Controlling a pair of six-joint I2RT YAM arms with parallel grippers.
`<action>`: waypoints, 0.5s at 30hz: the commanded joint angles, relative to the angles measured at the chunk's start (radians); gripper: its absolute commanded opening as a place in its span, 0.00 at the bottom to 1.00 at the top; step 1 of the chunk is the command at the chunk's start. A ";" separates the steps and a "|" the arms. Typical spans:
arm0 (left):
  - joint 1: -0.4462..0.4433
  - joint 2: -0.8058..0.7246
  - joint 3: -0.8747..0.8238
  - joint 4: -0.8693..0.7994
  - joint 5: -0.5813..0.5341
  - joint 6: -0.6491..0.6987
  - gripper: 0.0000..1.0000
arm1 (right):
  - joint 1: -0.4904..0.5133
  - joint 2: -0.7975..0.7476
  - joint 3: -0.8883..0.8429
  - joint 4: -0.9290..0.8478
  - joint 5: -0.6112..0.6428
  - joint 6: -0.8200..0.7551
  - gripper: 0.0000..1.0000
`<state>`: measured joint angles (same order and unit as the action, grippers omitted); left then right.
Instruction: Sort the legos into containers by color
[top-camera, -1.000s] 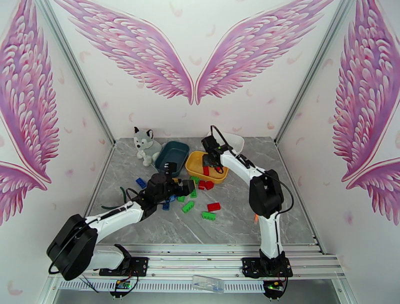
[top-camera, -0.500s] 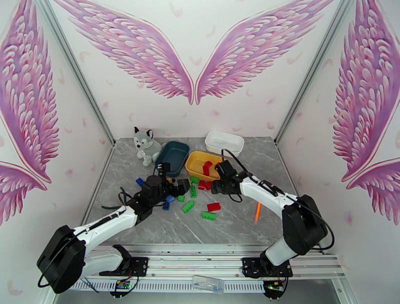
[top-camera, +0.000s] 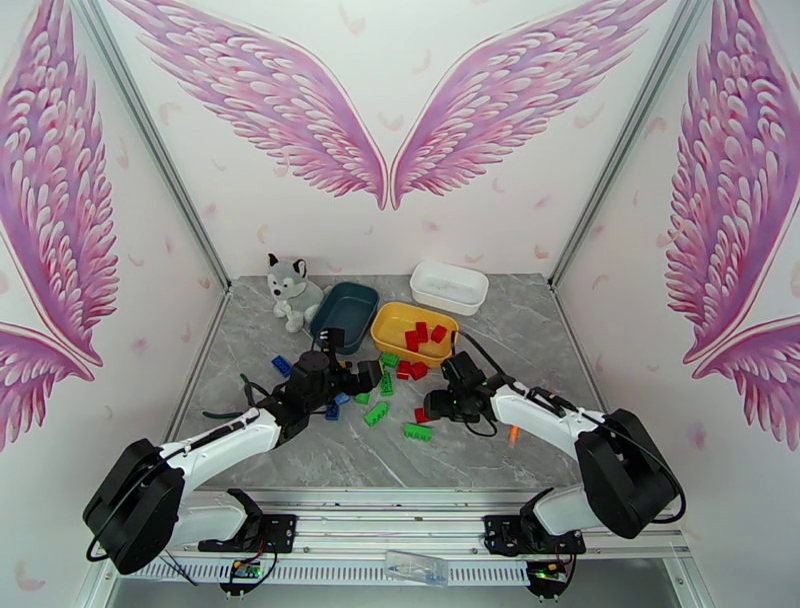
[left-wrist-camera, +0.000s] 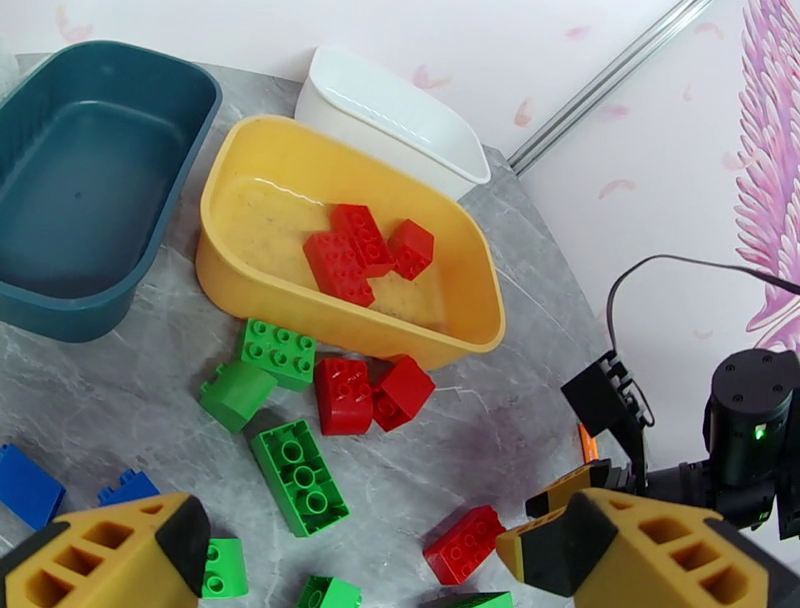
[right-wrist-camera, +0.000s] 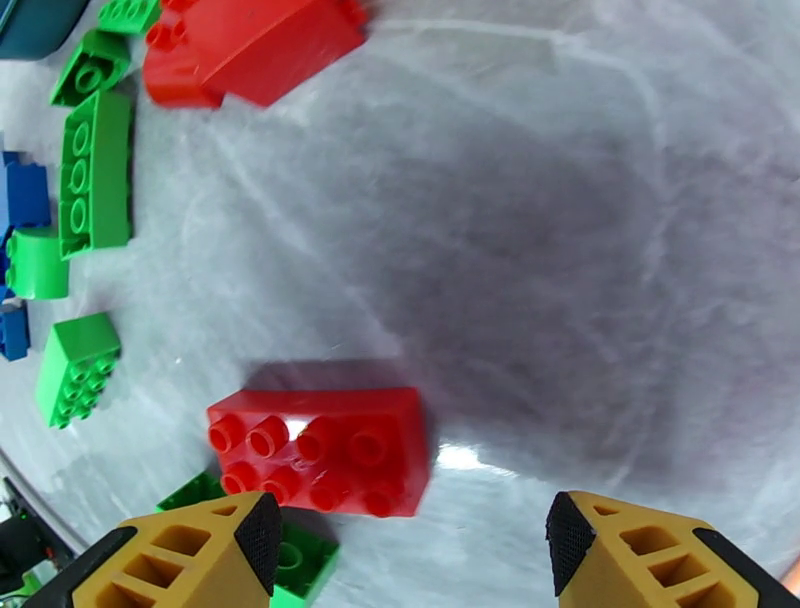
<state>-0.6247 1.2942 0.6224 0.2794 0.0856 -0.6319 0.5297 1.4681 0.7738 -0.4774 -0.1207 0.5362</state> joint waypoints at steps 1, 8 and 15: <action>-0.003 0.004 0.004 -0.006 0.008 -0.001 0.99 | 0.027 0.036 -0.006 0.063 -0.050 0.045 0.77; -0.003 0.002 0.005 -0.006 0.012 -0.002 0.99 | 0.072 0.113 0.047 0.059 0.002 0.046 0.80; -0.003 0.003 0.005 -0.006 0.014 -0.003 0.99 | 0.118 0.211 0.138 0.021 0.058 0.038 0.93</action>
<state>-0.6247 1.2942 0.6224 0.2790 0.0895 -0.6323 0.6285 1.6245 0.8772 -0.4519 -0.1066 0.5793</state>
